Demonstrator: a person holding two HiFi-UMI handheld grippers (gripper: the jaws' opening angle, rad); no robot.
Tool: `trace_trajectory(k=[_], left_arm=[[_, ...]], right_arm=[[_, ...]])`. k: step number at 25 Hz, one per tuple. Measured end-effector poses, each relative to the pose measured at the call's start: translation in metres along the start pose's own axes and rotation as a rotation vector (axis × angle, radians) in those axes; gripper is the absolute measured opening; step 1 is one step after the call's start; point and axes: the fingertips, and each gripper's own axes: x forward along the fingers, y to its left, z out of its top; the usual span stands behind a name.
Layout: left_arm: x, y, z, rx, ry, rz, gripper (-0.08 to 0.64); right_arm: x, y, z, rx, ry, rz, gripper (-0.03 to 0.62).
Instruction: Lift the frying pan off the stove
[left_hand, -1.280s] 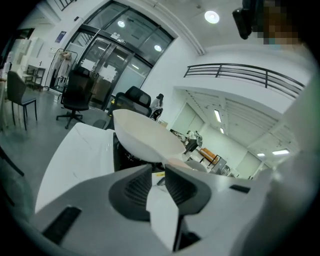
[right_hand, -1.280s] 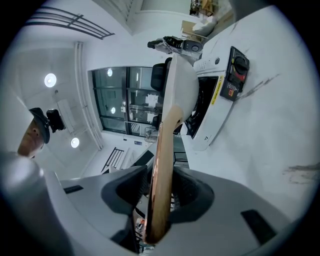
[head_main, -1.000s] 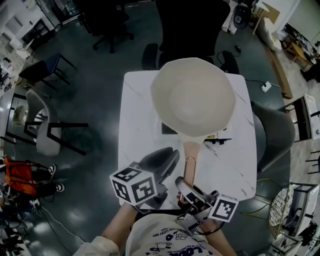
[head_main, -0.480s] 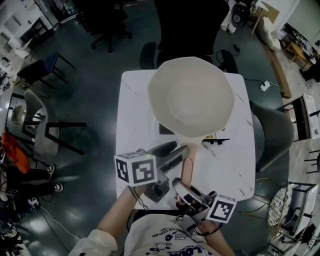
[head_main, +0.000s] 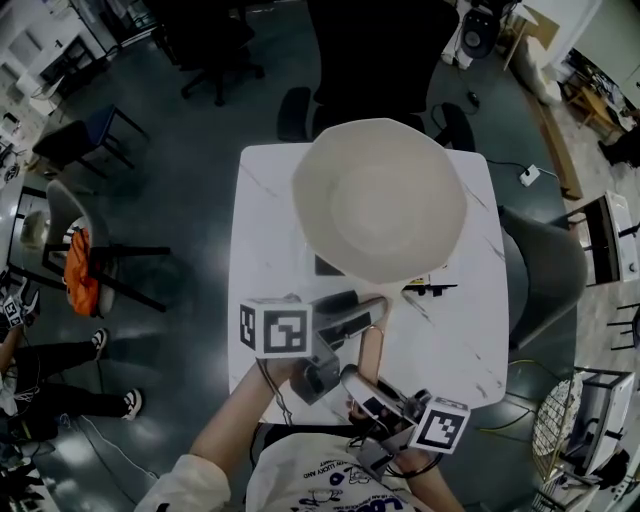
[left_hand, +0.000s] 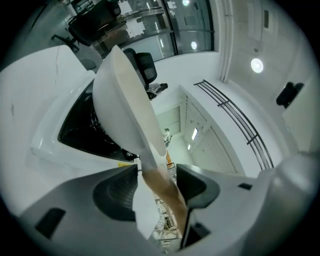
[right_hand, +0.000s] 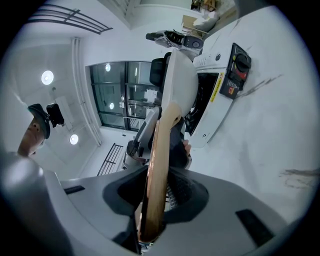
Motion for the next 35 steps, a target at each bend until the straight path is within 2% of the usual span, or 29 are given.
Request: trace_trajectory(k=[3,7,12,16,23,31,35], left_arm=[[0.000,-0.001,-0.001,-0.037,0.015,-0.043,0.219],[-0.002,0.004,0.003,-0.026,0.026,-0.040,0.219],[0.008,0.003,0.003,-0.072,0.061,-0.083,0.219],[0.016,0.001,0.000,-0.060,0.090,-0.086,0.219],[0.020,0.007,0.008,-0.050,0.038,-0.051,0.219],[0.023,0.007,0.007,-0.046,0.045,-0.058,0.215],[0.022,0.008,0.006,-0.095,0.039,-0.062,0.201]], right_arm=[[-0.001,0.000,-0.002,-0.004,0.018,0.003,0.104],[0.000,0.001,-0.003,-0.008,0.033,0.006,0.104],[0.001,0.000,-0.004,-0.006,0.045,0.008,0.104],[0.001,0.002,-0.004,-0.004,0.049,0.006,0.103],[0.001,0.002,-0.003,-0.006,0.062,0.018,0.103],[0.001,-0.001,-0.003,-0.006,0.067,0.015,0.103],[-0.001,0.001,-0.002,-0.001,0.060,0.035,0.105]])
